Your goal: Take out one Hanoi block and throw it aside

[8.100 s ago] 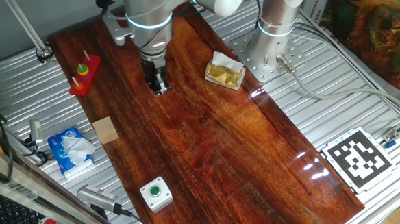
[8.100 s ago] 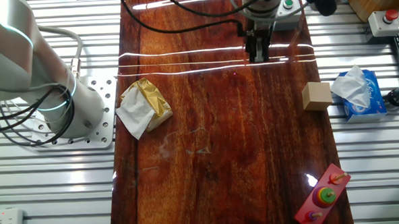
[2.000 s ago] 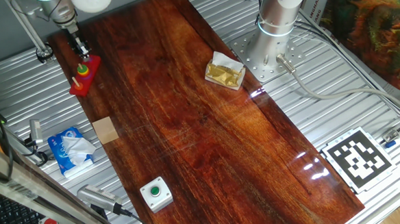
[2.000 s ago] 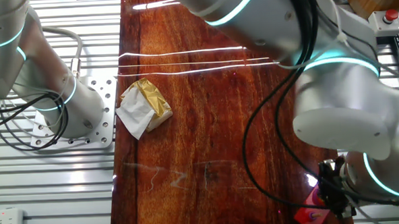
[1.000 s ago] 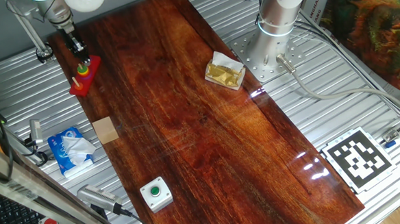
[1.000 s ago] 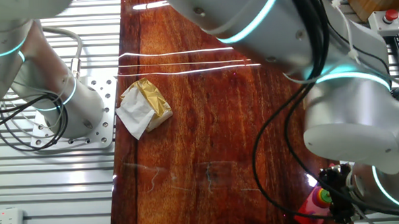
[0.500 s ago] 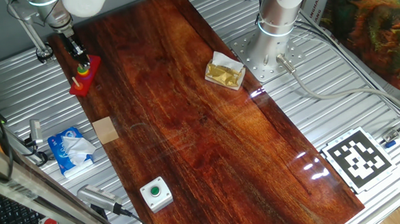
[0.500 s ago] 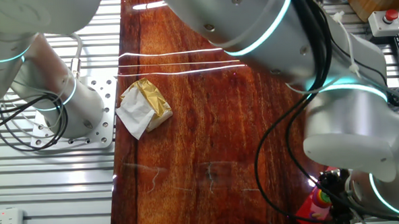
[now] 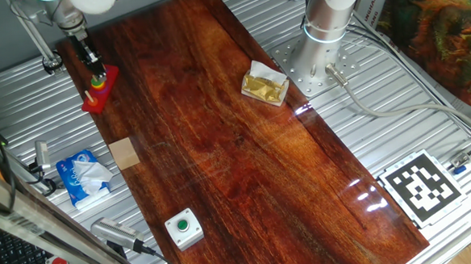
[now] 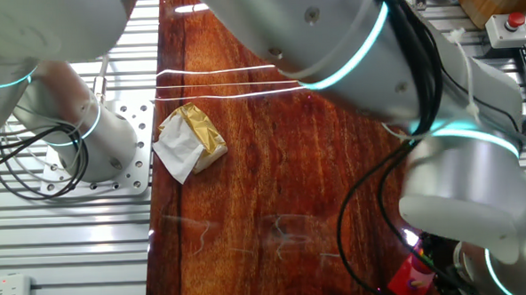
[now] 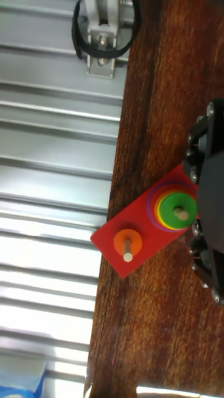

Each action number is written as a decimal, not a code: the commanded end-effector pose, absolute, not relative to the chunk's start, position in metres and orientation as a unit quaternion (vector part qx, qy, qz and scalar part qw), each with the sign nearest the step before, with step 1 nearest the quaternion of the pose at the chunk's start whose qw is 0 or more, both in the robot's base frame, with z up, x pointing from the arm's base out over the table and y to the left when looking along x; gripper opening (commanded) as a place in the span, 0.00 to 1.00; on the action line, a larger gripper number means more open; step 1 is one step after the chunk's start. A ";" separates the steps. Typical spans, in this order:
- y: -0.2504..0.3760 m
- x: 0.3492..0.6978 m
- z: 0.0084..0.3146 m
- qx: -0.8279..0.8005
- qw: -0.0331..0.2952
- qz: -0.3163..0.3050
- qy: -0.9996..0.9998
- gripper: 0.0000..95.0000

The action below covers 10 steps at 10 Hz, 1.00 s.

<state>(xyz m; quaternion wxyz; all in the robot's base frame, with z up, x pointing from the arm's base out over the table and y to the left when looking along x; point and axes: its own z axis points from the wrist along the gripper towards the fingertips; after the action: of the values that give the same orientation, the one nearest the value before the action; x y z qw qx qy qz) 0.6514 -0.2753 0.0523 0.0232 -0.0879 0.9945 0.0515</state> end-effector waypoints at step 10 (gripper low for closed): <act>-0.265 0.645 0.043 -0.080 0.022 0.024 0.996 0.40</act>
<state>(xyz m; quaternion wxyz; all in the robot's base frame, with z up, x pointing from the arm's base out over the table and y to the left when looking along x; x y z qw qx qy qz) 0.6434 -0.2646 0.0437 0.0219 -0.0796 0.9963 0.0234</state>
